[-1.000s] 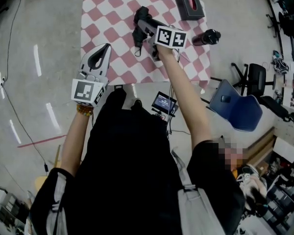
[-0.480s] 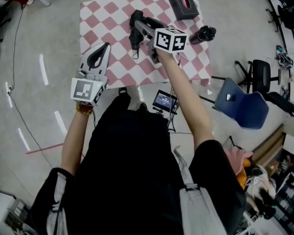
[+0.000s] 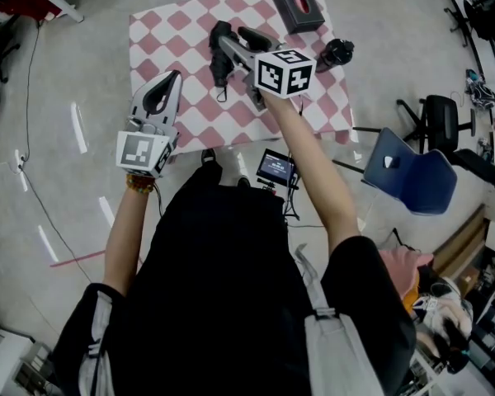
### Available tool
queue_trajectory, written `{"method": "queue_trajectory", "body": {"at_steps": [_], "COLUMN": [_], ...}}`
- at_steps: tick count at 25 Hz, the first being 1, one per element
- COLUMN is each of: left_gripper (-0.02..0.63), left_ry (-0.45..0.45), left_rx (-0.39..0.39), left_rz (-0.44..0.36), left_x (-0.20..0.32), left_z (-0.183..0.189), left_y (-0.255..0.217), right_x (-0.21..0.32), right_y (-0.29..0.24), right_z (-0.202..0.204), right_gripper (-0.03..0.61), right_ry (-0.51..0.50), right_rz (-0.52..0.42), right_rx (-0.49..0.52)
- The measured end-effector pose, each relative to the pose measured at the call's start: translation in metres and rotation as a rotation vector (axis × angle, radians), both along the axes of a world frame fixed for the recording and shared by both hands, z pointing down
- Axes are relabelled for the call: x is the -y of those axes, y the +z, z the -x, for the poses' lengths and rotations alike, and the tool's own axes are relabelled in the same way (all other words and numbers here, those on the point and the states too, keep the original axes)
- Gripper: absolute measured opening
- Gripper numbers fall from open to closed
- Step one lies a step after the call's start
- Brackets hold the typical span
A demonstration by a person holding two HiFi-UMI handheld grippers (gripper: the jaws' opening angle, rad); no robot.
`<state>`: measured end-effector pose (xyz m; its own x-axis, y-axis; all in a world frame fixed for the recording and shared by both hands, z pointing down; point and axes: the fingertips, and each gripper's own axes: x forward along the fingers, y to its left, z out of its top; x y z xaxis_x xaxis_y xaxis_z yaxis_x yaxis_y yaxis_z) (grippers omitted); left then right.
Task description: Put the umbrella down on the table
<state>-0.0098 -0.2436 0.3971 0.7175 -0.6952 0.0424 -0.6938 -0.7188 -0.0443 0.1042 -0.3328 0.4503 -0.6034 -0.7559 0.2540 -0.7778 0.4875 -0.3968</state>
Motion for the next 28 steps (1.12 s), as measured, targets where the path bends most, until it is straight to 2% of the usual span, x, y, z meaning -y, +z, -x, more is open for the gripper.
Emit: {"method": "queue_trajectory", "body": {"at_steps": [17, 28], "left_gripper": [0.017, 0.017], "left_ry": [-0.009, -0.013], "left_rx": [-0.003, -0.004], "left_rz": [-0.04, -0.047], "left_x": [-0.029, -0.057], "left_z": [-0.022, -0.035], "left_y": [-0.015, -0.021], "right_x": [-0.048, -0.087], "right_y": [-0.06, -0.079], "right_z": [-0.01, -0.021], "right_gripper": [0.209, 0.202], "right_ry": [-0.04, -0.045], "right_rz": [-0.169, -0.256], "right_rx": [-0.013, -0.046]}}
